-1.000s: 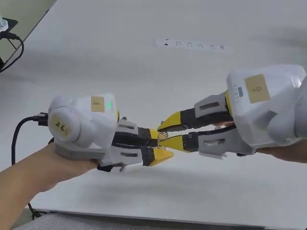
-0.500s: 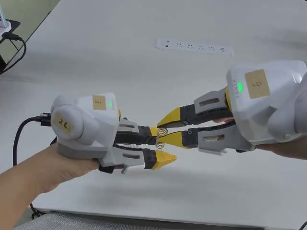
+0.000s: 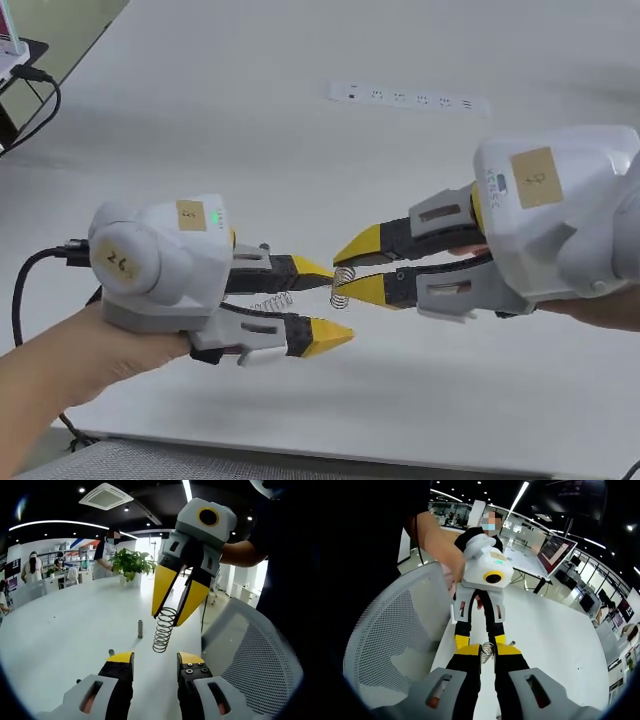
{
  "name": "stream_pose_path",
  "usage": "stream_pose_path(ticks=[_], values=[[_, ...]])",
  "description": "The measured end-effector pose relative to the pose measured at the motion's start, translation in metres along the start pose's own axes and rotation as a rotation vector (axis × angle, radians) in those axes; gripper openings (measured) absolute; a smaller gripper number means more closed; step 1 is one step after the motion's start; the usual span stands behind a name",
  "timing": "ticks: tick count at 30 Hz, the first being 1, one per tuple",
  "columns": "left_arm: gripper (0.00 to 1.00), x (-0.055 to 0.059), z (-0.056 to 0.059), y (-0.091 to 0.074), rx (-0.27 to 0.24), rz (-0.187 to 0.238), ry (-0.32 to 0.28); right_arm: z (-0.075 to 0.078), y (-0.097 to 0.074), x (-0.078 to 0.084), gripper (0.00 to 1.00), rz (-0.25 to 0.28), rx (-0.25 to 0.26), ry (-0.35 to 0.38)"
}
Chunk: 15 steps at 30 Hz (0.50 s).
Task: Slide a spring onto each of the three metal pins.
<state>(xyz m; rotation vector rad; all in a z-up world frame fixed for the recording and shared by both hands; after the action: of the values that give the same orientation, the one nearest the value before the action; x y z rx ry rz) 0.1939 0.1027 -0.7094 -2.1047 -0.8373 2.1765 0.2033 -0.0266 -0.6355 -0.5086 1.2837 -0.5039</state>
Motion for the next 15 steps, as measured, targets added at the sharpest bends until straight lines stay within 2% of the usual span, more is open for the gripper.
stream_pose_path(ticks=[1,3,6,11,15], values=[[0.31,0.001,0.0,-0.001,-0.004,-0.012,-0.001,0.001,0.0,0.0,0.06,0.0,0.004,0.002],[0.36,0.002,0.0,-0.006,-0.024,-0.006,0.008,0.001,-0.001,0.001,0.06,-0.001,0.006,0.003],[0.37,0.005,-0.003,-0.014,-0.056,0.002,-0.012,0.002,-0.001,0.002,0.06,-0.005,0.008,0.0],[0.46,0.013,-0.008,-0.024,-0.103,-0.013,-0.023,0.003,-0.001,0.003,0.06,-0.009,0.013,-0.002],[0.48,0.018,-0.014,-0.035,-0.144,-0.012,-0.041,0.004,-0.002,0.005,0.06,-0.015,0.018,0.004]])
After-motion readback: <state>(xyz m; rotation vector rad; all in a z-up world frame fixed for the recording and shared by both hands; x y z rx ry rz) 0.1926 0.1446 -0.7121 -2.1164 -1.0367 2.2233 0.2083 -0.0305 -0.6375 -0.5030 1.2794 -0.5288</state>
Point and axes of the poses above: the centre of the closed fingertips' face, and the gripper's own axes: y roughly forward along the fingers, z roughly to its right, x roughly out of its underside, the point moved 9 cm from there along -y, roughly backward along the fingers, and after that the axes turned 7 degrees about y, right-handed, at the moved point
